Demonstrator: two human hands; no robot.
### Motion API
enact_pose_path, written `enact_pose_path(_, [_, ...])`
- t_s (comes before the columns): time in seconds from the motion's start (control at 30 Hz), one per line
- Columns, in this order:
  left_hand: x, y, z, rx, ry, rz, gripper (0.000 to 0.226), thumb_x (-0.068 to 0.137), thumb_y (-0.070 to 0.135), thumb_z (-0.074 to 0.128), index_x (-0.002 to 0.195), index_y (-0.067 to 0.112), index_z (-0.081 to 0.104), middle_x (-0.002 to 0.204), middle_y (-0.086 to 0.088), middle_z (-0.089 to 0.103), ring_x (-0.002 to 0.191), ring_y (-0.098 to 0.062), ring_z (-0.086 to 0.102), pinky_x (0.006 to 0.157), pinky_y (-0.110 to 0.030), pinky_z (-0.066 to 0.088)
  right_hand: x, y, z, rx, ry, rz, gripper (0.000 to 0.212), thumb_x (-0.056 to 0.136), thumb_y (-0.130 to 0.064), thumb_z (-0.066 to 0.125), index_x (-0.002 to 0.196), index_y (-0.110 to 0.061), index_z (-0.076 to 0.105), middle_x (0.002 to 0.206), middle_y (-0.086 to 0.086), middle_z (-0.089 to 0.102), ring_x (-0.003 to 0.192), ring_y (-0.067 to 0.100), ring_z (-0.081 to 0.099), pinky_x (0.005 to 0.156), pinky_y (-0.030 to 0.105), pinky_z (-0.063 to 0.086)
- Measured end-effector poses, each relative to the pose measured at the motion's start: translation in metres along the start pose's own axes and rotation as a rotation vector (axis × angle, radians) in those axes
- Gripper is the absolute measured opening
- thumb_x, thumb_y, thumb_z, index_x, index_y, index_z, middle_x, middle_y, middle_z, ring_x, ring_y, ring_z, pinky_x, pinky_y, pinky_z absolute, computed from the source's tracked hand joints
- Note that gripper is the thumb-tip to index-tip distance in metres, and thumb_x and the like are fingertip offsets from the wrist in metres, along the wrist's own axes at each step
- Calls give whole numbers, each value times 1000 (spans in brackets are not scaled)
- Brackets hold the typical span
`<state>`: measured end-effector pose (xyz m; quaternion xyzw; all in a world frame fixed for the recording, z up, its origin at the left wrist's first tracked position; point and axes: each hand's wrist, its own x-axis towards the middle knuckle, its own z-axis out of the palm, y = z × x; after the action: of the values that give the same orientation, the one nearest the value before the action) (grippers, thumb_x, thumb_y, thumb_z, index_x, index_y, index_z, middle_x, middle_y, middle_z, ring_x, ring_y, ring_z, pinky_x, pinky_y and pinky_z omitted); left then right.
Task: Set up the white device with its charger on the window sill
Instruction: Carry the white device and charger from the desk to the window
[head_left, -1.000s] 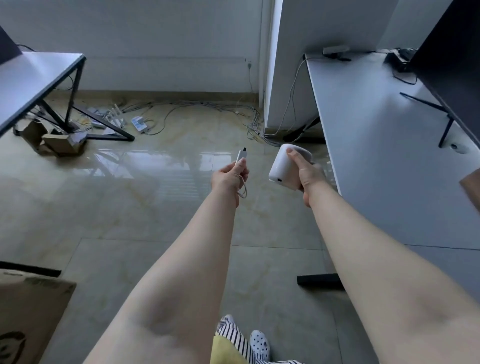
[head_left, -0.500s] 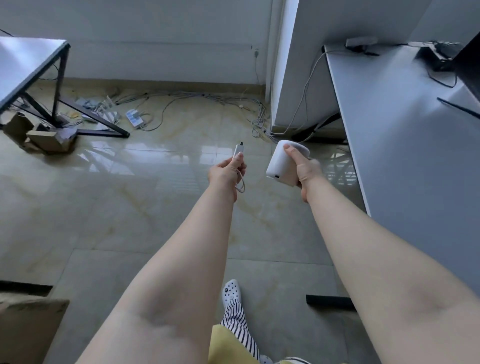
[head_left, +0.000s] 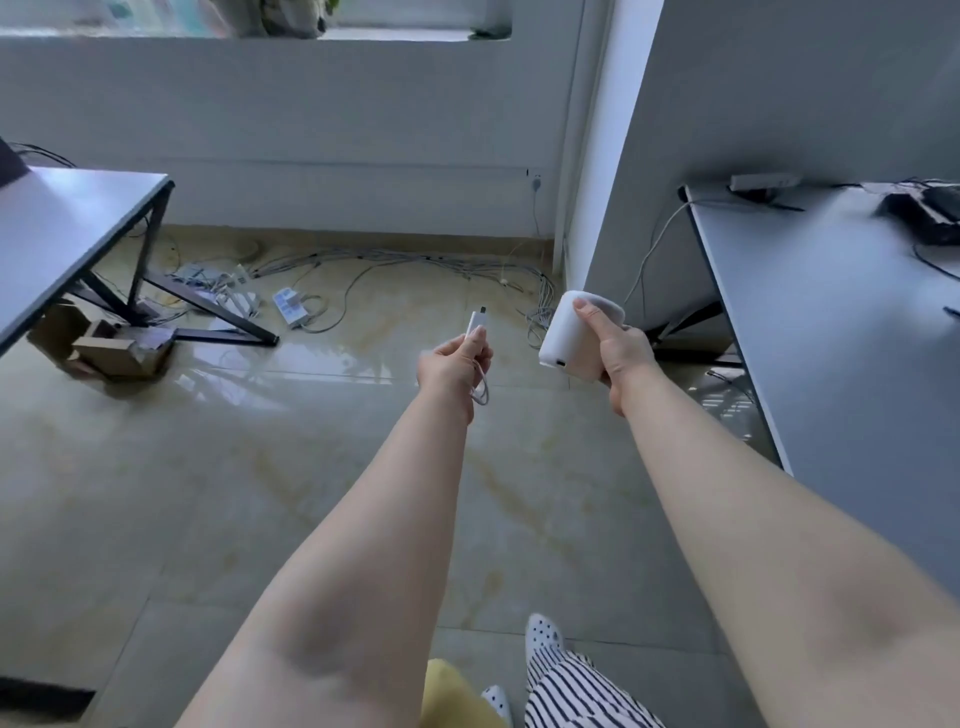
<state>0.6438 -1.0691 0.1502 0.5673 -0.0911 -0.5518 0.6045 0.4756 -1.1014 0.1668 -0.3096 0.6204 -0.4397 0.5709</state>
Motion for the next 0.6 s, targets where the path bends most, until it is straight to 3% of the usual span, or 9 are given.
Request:
enact_pose_path(0.1, [35, 14, 13, 8, 16, 6, 14, 81, 9, 71, 86, -1, 62, 69, -11, 63, 63, -19, 60, 88, -33, 55, 35, -10, 19, -10, -15, 1, 66, 71, -51, 75, 117, -11, 51, 116, 7, 57, 105, 25, 56, 94, 41, 51])
enact_pose_path(0.23, [88, 28, 37, 11, 38, 16, 12, 81, 8, 72, 80, 0, 63, 61, -8, 64, 60, -18, 60, 86, -33, 56, 93, -21, 42, -25, -39, 11, 73, 71, -52, 74, 125, -9, 50, 120, 8, 56, 108, 26, 55, 95, 41, 50])
enact_pose_path(0.4, [160, 55, 75, 19, 74, 21, 28, 81, 9, 72, 103, -6, 63, 70, -11, 62, 62, -18, 60, 83, -31, 56, 170, -53, 71, -37, -59, 65, 76, 67, -55, 74, 123, -11, 49, 120, 9, 55, 110, 30, 55, 96, 47, 50])
enact_pose_path(0.6, [228, 96, 115, -2, 93, 40, 11, 83, 7, 70, 79, 0, 62, 62, -8, 63, 61, -18, 58, 73, -27, 54, 249, -99, 110, -54, -93, 50, 59, 73, -51, 72, 112, -16, 45, 118, 7, 55, 106, 27, 54, 89, 40, 49])
